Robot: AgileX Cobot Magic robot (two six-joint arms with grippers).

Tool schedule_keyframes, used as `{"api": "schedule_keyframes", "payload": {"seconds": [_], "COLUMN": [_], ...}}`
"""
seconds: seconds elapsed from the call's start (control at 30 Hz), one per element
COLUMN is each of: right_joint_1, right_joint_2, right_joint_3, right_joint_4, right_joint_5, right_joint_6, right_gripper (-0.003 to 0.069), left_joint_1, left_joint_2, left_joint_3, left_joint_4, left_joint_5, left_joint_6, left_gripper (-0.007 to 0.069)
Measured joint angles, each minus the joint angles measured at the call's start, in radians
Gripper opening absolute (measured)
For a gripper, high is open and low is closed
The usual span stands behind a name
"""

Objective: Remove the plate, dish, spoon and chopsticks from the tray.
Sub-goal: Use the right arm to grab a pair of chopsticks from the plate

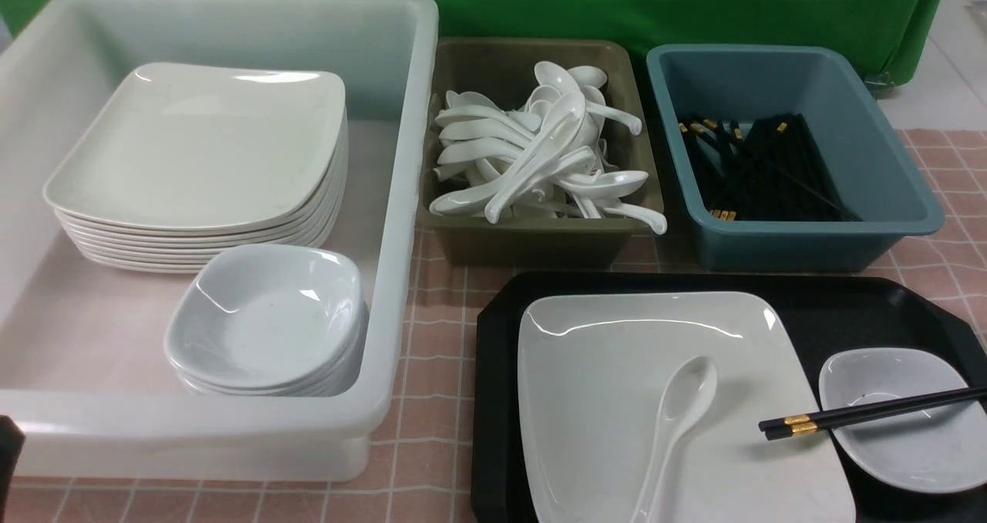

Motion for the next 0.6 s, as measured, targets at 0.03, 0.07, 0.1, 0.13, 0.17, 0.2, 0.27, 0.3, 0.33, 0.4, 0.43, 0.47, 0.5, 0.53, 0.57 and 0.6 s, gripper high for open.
{"api": "schedule_keyframes", "payload": {"seconds": [0.03,0.07,0.1,0.13,0.17,0.2,0.27,0.3,0.33,0.4,0.43,0.47,0.5,0.53,0.57,0.6], "right_joint_1": [0.000,0.000,0.000,0.000,0.000,0.000,0.000,0.000,0.000,0.000,0.000,0.000,0.000,0.000,0.000,0.000], "right_joint_2": [0.000,0.000,0.000,0.000,0.000,0.000,0.000,0.000,0.000,0.000,0.000,0.000,0.000,0.000,0.000,0.000], "right_joint_3": [0.000,0.000,0.000,0.000,0.000,0.000,0.000,0.000,0.004,0.011,0.011,0.011,0.011,0.011,0.011,0.011], "right_joint_4": [0.000,0.000,0.000,0.000,0.000,0.000,0.001,0.005,0.038,0.087,0.095,0.117,0.126,0.132,0.137,0.141], "right_joint_5": [0.000,0.000,0.000,0.000,0.000,0.000,-0.005,-0.009,-0.038,-0.097,-0.109,-0.165,-0.220,-0.272,-0.321,-0.364], "right_joint_6": [0.000,0.000,0.000,0.000,0.000,0.000,0.001,0.007,0.038,0.133,0.158,0.261,0.339,0.398,0.478,0.525], "right_gripper": [0.0241,0.0241,0.0241,0.0241,0.0241,0.0241,0.0241,0.0241,0.0241,0.0241,0.0241,0.0241,0.0241,0.0241,0.0241,0.0241], "left_joint_1": [0.000,0.000,0.000,0.000,0.000,0.000,0.000,0.000,0.000,0.000,0.000,0.000,0.000,0.000,0.000,0.000], "left_joint_2": [0.000,0.000,0.000,0.000,0.000,0.000,0.000,0.000,0.000,0.000,0.000,0.000,-0.001,-0.001,-0.002,-0.002], "left_joint_3": [0.000,0.000,0.000,0.000,0.000,0.000,0.000,0.000,0.000,0.000,0.000,-0.002,-0.021,-0.046,-0.103,-0.164], "left_joint_4": [-0.015,-0.102,-0.147,-0.169,-0.169,-0.185,-0.185,-0.188,-0.194,-0.186,-0.180,-0.150,-0.114,-0.086,-0.032,0.021], "left_joint_5": [-0.006,-0.044,-0.072,-0.091,-0.094,-0.121,-0.140,-0.157,-0.219,-0.325,-0.336,-0.405,-0.423,-0.419,-0.394,-0.342], "left_joint_6": [-0.009,-0.054,-0.075,-0.085,-0.086,-0.089,-0.092,-0.096,-0.135,-0.209,-0.217,-0.267,-0.328,-0.375,-0.447,-0.498], "left_gripper": [0.0005,0.0005,0.0005,0.0005,0.0005,0.0005,0.0005,0.0005,0.0005,0.0005,0.0005,0.0005,0.0005,0.0005,0.0005,0.0005]}}
